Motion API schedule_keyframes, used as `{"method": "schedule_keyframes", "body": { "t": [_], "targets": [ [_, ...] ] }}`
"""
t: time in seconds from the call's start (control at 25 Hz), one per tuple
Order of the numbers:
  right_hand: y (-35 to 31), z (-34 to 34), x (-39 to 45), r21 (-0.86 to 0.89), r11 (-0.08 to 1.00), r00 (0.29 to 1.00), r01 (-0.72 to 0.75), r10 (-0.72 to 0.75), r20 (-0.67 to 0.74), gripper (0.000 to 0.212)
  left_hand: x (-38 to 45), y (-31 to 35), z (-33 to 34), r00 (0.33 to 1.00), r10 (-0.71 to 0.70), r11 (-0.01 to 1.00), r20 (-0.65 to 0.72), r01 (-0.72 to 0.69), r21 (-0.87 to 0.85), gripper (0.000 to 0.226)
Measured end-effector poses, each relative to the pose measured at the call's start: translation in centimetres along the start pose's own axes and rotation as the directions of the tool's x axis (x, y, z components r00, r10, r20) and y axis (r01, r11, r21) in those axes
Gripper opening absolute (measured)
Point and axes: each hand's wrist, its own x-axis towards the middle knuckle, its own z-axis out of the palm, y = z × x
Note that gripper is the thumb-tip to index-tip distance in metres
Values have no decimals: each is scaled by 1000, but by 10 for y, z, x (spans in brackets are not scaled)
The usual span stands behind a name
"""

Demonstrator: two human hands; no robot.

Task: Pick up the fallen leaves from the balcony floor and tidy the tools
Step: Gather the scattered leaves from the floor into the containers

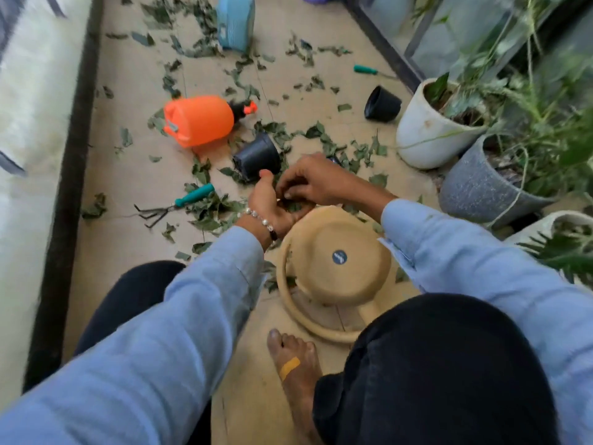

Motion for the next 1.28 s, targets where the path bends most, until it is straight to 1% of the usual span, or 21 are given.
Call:
{"method": "schedule_keyframes", "body": {
  "t": [0.08, 0.16, 0.24, 0.32, 0.36, 0.4, 0.44, 0.48, 0.52, 0.56, 0.6, 0.64, 0.68, 0.72, 0.76, 0.84, 1.04, 1.12, 1.2, 1.24, 1.28],
  "targets": [
    [-23, -24, 26, -187, 979, 996, 88, -81, 44, 22, -11, 33, 13, 999, 26, 1000, 45, -25, -19, 40],
    [-45, -34, 47, -297, 946, 991, 131, -117, 63, 27, -18, 57, 12, 998, 37, 999, 46, -35, -29, 34],
    [-59, -28, 61, -336, 929, 988, 157, -147, 56, 22, -14, 68, -6, 998, 51, 999, -40, -50, 16, 31],
    [-63, -5, 62, -268, 945, 980, 188, -164, 110, 17, -7, 67, -43, 980, 86, 985, -181, -56, 165, 32],
    [-59, 14, 61, -171, 974, 984, 149, -130, 118, 18, -5, 64, -65, 960, 116, 961, -254, -44, 273, 33],
    [-51, 37, 57, -18, 999, 995, 43, -42, 87, 18, -4, 62, -86, 943, 148, 921, -299, -22, 388, 33],
    [-41, 64, 53, 139, 984, 994, -108, 103, 42, 19, -5, 59, -101, 938, 165, 875, -306, 5, 485, 32],
    [-29, 95, 47, 203, 948, 969, -246, 245, 32, 18, -7, 56, -112, 935, 174, 843, -308, 20, 538, 32],
    [-19, 129, 41, 162, 927, 941, -338, 330, 73, 18, -9, 54, -117, 928, 194, 835, -317, 14, 550, 31],
    [-11, 159, 35, 31, 924, 915, -382, 373, 157, 19, -8, 54, -116, 911, 217, 852, -351, -2, 523, 32],
    [-6, 184, 29, -125, 926, 892, -356, 377, 248, 21, -6, 53, -113, 886, 235, 877, -399, -17, 480, 34],
    [-5, 206, 27, -264, 927, 885, -267, 344, 314, 24, -6, 52, -113, 854, 254, 892, -454, -26, 450, 39],
    [-4, 221, 28, -384, 907, 893, -170, 306, 329, 25, -4, 47, -114, 833, 277, 888, -480, -32, 459, 44],
    [-1, 226, 28, -494, 865, 903, -92, 281, 324, 27, -5, 41, -112, 833, 274, 877, -480, -11, 481, 49],
    [2, 230, 34, -558, 825, 907, -85, 296, 300, 29, -6, 36, -113, 846, 257, 868, -468, 11, 496, 52],
    [9, 230, 41, -605, 774, 874, -185, 411, 260, 32, -9, 32, -112, 879, 229, 841, -418, 37, 540, 56],
    [9, 236, 6, -654, 724, 884, -221, 432, 179, 29, -9, 37, -119, 885, 250, 809, -392, 31, 587, 51],
    [5, 238, -13, -623, 725, 849, -294, 497, 179, 29, -8, 33, -115, 891, 267, 787, -367, 19, 617, 51],
    [0, 244, -28, -519, 719, 770, -462, 616, 166, 29, -5, 28, -111, 906, 240, 769, -349, 42, 637, 52],
    [0, 247, -29, -446, 719, 754, -533, 643, 137, 30, 0, 24, -111, 904, 234, 749, -357, 67, 659, 51],
    [1, 252, -29, -389, 734, 764, -557, 637, 107, 33, 2, 21, -111, 905, 225, 730, -361, 89, 678, 50]
  ]
}}
